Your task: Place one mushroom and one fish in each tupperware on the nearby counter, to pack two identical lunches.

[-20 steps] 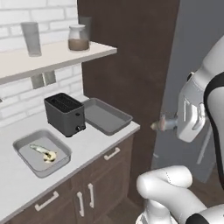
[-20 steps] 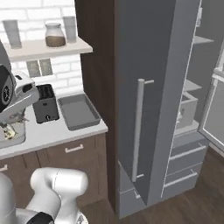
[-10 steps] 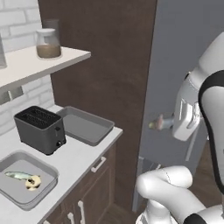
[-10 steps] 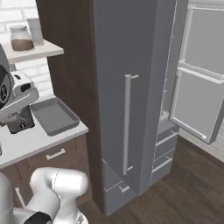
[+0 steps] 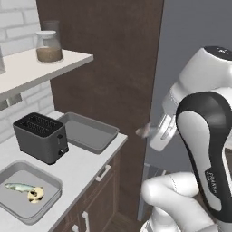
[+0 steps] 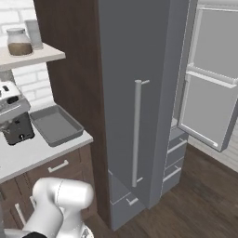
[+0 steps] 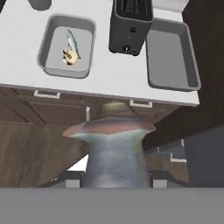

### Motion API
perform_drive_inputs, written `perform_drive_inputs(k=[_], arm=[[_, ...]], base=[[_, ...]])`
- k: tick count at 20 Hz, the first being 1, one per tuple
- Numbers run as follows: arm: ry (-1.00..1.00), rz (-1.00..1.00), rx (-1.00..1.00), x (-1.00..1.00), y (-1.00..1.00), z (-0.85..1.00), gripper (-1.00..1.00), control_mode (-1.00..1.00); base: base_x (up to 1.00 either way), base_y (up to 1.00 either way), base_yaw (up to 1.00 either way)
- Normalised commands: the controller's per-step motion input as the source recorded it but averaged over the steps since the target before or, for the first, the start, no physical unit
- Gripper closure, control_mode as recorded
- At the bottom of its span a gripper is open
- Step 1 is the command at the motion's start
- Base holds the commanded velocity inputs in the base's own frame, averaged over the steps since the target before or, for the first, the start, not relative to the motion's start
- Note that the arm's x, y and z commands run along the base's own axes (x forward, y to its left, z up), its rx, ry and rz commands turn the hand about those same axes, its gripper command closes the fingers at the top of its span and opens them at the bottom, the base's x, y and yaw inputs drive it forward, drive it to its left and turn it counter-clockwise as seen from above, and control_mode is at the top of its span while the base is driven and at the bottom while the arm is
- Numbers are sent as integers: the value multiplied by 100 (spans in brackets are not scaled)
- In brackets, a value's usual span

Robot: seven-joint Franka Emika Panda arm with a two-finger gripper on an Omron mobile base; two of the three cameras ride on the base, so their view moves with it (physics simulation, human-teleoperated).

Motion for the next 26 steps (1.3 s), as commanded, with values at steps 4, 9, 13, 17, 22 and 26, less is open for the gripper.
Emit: perform_drive_inputs(k=[4,9,13,17,22,26], arm=[[-6,-22,21,71,26,-47,100,-100],[0,-5,21,100,0,-29,100,-100],[10,0,-4,100,16,-20,100,-100],[14,0,-23,100,49,-28,100,-100],[6,-1,-13,91,49,-54,100,-100],[0,-2,1,76,19,-97,100,-100]], base=[[0,0,0],[0,0,0],[0,0,0],[0,0,0],[0,0,0],[0,0,0]])
